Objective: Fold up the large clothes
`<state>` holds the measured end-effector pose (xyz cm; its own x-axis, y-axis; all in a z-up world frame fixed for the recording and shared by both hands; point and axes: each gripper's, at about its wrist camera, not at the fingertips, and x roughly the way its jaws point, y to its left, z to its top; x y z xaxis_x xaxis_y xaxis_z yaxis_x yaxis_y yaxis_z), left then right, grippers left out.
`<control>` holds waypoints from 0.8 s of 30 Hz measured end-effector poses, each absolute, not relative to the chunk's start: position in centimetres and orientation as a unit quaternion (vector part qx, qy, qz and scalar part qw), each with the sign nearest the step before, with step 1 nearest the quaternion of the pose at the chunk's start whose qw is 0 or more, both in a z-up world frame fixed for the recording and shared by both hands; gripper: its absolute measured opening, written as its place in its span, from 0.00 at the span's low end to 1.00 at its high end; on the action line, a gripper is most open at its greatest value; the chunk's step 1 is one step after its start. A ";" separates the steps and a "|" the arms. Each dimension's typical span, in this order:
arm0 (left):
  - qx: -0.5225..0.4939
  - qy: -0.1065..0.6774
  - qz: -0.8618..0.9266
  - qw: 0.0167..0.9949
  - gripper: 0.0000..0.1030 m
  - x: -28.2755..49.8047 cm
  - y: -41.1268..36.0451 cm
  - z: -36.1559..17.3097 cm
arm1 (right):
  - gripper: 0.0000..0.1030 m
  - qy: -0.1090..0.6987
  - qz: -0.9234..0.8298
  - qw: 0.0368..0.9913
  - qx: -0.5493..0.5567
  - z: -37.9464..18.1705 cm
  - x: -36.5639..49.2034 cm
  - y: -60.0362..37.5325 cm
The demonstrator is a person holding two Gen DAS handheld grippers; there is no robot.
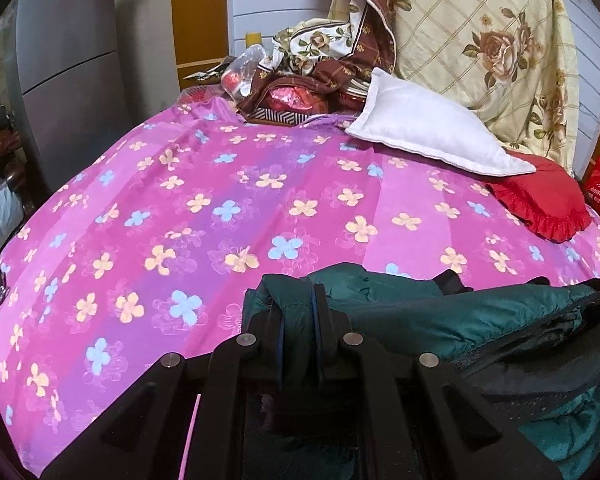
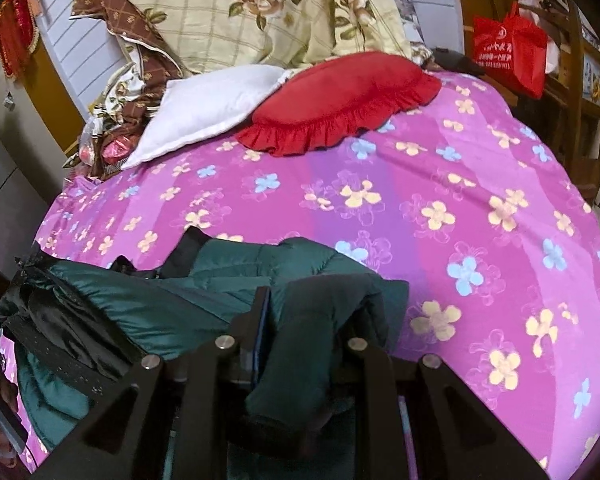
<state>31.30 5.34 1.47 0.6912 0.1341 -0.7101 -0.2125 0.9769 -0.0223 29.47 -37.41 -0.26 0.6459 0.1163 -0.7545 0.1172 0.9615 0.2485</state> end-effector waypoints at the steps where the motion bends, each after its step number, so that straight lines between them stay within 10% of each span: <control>1: -0.052 0.382 0.095 0.918 0.00 31.5 5.3 1.2 | 0.19 0.422 -0.001 0.895 0.143 -0.6 29.7 -37.4; 12: -0.077 0.391 0.081 0.914 0.02 32.0 6.0 0.2 | 0.59 0.384 0.017 0.912 0.145 2.0 28.0 -36.9; 24: -0.129 0.382 0.045 0.914 0.13 30.8 7.6 1.6 | 0.78 0.337 0.029 0.937 0.088 6.3 24.5 -33.9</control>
<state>30.78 7.64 1.65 0.7038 -0.0152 -0.7102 -0.1814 0.9628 -0.2003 24.52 -33.93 6.26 0.7712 0.1146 -0.6262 0.0045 0.9827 0.1854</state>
